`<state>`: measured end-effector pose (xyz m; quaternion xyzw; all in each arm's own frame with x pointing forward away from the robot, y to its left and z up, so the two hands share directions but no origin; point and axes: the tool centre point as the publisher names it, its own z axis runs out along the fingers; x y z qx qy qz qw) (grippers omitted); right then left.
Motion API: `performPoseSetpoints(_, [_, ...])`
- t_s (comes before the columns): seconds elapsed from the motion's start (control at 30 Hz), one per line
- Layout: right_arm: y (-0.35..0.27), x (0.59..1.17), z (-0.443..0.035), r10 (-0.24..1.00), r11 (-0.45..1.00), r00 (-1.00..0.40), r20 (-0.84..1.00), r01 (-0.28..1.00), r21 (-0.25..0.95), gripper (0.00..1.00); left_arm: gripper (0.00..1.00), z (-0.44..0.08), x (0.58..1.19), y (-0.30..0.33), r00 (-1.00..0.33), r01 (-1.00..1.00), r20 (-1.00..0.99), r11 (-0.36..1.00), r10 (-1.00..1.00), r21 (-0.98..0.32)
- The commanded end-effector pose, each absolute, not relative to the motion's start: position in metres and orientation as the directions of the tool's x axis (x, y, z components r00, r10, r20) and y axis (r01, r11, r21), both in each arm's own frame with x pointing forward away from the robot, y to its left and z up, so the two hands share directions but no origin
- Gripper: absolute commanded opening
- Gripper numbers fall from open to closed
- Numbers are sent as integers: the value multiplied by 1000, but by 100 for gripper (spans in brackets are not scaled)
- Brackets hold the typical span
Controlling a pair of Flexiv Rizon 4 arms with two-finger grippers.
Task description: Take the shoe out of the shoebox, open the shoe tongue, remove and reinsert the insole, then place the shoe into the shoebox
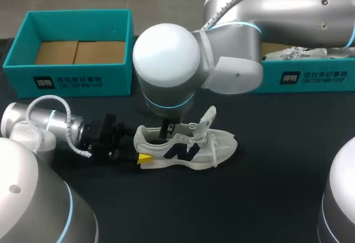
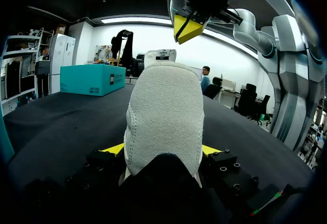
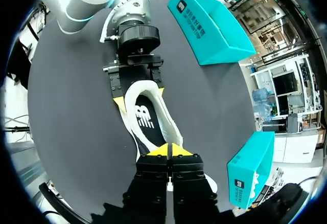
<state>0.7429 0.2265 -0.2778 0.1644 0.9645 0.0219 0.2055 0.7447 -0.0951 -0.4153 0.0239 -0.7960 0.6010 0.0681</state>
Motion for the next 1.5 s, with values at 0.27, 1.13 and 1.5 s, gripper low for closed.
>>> performPoseSetpoints(0.27, [238, 747, -285, 309, 948, -861, -403, 315, 52, 0, 0, -420, 743, -94, -990, -121, 137, 277, 42, -953])
performPoseSetpoints(1.13, [233, 770, -352, 152, 980, -962, -225, 176, -93, 0, 0, -420, 743, -94, -990, -121, 137, 277, 42, -953])
performPoseSetpoints(1.5, [211, 747, -370, 166, 973, -973, -161, 188, -132, 0, 0, -420, 743, -94, -990, -121, 137, 277, 42, -953])
